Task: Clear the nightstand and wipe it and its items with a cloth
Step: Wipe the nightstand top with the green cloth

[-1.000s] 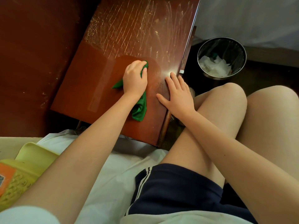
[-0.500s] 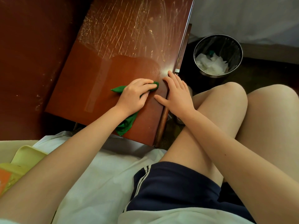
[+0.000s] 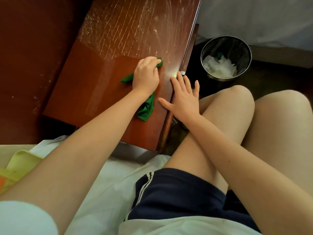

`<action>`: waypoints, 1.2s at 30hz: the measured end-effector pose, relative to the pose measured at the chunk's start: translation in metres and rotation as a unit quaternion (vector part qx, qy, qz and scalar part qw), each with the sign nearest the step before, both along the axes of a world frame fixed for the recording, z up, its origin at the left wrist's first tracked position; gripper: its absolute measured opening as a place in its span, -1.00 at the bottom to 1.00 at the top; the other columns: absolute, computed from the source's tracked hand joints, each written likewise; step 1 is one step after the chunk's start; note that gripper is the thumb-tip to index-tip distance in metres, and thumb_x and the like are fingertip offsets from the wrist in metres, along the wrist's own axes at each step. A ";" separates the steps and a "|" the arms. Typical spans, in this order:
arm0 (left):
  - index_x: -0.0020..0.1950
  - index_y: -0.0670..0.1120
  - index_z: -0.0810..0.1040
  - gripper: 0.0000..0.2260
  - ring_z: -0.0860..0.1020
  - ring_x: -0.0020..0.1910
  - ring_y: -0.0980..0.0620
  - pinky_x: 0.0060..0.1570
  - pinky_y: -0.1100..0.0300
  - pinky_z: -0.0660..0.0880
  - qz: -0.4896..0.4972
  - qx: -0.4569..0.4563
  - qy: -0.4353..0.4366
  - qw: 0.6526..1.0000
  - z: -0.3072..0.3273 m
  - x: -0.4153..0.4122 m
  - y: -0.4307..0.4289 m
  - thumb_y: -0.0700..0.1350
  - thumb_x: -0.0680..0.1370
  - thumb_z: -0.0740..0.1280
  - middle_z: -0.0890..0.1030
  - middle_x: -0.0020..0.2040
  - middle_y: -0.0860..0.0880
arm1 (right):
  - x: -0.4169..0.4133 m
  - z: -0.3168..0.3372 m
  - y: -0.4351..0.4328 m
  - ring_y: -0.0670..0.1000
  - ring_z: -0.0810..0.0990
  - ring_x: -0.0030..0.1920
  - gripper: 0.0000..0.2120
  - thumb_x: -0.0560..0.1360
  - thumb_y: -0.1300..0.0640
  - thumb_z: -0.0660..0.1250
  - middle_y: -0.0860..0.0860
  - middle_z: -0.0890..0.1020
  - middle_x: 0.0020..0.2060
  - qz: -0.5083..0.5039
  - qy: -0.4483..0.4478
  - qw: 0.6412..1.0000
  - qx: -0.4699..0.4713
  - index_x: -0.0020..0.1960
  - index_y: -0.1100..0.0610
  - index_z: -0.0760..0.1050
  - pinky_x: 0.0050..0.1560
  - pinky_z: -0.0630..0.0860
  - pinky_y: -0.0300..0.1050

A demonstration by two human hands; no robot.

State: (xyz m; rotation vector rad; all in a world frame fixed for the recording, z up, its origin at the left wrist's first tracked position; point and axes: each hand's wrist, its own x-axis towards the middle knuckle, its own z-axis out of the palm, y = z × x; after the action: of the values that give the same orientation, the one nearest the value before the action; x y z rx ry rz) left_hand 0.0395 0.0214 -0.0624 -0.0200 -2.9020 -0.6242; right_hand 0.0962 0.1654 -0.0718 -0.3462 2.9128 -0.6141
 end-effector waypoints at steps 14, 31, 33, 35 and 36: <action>0.16 -0.16 0.61 -0.73 0.51 0.15 -0.07 0.21 0.20 0.35 -0.235 0.000 -0.004 0.972 0.000 0.045 -0.047 -0.29 0.51 0.26 0.60 0.13 -0.12 | 0.000 0.004 0.001 0.04 -0.09 0.53 -0.27 0.48 -0.20 0.28 0.02 -0.01 0.54 -0.009 -0.063 0.994 -0.093 0.49 0.08 0.07 0.46 -0.20 0.07; 0.14 -0.14 0.62 -0.71 0.52 0.15 -0.11 0.17 0.14 0.36 -0.135 0.024 -0.016 0.990 0.001 -0.001 0.023 -0.27 0.49 0.22 0.61 0.12 -0.08 | -0.005 0.000 0.002 0.12 0.23 0.42 -0.57 0.56 0.22 0.05 0.11 0.34 0.38 -0.105 -0.029 0.979 -0.174 0.43 0.19 0.22 0.45 0.06 0.13; 0.14 -0.14 0.62 -0.71 0.52 0.16 -0.11 0.20 0.11 0.37 -0.186 0.020 -0.023 0.982 0.002 0.010 0.017 -0.27 0.49 0.23 0.61 0.13 -0.09 | -0.007 -0.001 0.003 0.13 0.23 0.42 -0.55 0.55 0.25 0.04 0.10 0.34 0.40 -0.114 -0.020 0.976 -0.183 0.44 0.19 0.23 0.44 0.09 0.13; 0.16 -0.13 0.61 -0.72 0.51 0.18 -0.11 0.21 0.09 0.36 -0.227 0.017 -0.028 0.973 0.003 0.027 0.008 -0.26 0.50 0.24 0.60 0.15 -0.10 | -0.008 0.000 0.006 0.12 0.23 0.44 -0.52 0.52 0.27 0.03 0.09 0.35 0.41 -0.114 0.000 0.971 -0.210 0.44 0.18 0.28 0.43 0.13 0.12; 0.16 -0.13 0.61 -0.72 0.51 0.18 -0.09 0.23 0.12 0.35 -0.245 0.018 -0.029 0.969 0.002 0.035 0.002 -0.25 0.51 0.24 0.60 0.15 -0.10 | -0.009 0.001 0.008 0.13 0.26 0.44 -0.51 0.50 0.28 0.02 0.10 0.38 0.40 -0.108 0.017 0.968 -0.224 0.42 0.19 0.32 0.43 0.17 0.11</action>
State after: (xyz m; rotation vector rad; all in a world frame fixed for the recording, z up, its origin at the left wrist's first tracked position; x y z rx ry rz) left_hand 0.0746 0.0232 -0.0601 -0.7455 -2.9485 -0.7567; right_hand 0.0875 0.1730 -0.0704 -0.0837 2.8388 -1.3182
